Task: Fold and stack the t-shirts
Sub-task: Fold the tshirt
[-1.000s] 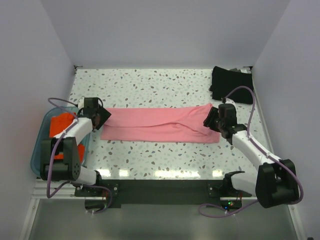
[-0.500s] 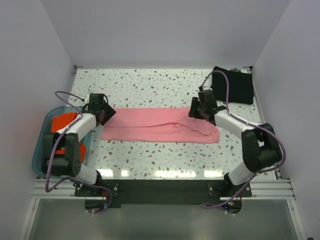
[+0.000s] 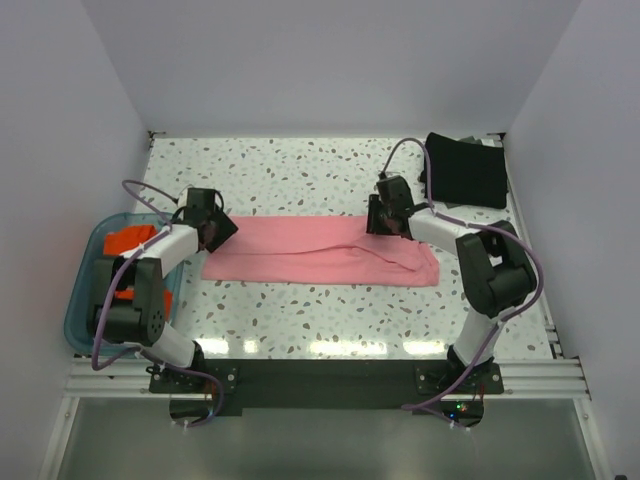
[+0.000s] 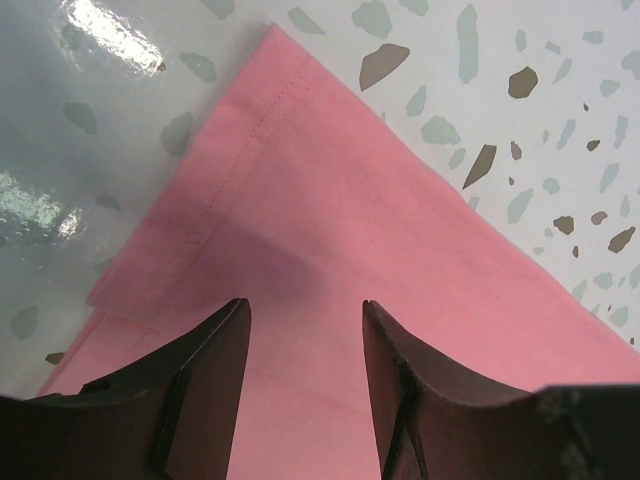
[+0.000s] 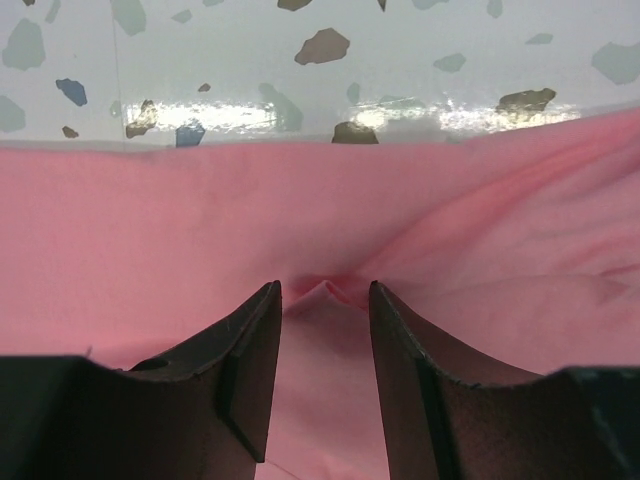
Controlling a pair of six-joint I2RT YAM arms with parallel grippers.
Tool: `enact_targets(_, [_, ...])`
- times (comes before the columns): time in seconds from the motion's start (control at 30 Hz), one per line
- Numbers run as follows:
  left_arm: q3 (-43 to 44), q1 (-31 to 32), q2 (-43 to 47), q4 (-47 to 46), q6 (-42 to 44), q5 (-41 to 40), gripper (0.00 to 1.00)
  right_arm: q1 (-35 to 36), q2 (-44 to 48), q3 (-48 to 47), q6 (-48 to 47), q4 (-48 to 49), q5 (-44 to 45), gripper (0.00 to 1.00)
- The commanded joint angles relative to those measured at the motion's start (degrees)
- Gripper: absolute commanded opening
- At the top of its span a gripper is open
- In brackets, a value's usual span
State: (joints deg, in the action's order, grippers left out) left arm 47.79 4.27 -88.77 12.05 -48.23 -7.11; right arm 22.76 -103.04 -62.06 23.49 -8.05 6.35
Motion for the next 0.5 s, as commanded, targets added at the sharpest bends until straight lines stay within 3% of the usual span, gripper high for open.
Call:
enact_targets(0.0, [1.52,0.30,-0.35,-1.42,1.38,0.17,0.53,2.11,-1.10,-2.62,-0.63,2.34,3.05,0.44])
enact_targets(0.1, [1.43,0.30,-0.26,-1.33,1.29,0.26,0.53,2.90,-1.63,-2.80,-0.46,1.55,4.72,0.41])
enact_targets(0.27, [1.25,0.30,0.00,-1.42,1.47,0.08,0.52,3.34,-0.76,-2.01,0.77,0.76,6.39,0.14])
enact_targets(0.37, [1.08,0.30,0.18,-1.24,1.29,-0.09,0.52,3.60,1.17,-1.05,1.56,-0.12,7.27,0.03])
enact_targets(0.47, [0.90,0.30,0.18,-1.33,1.29,0.00,0.52,3.95,3.54,0.44,2.09,-0.03,7.36,0.00])
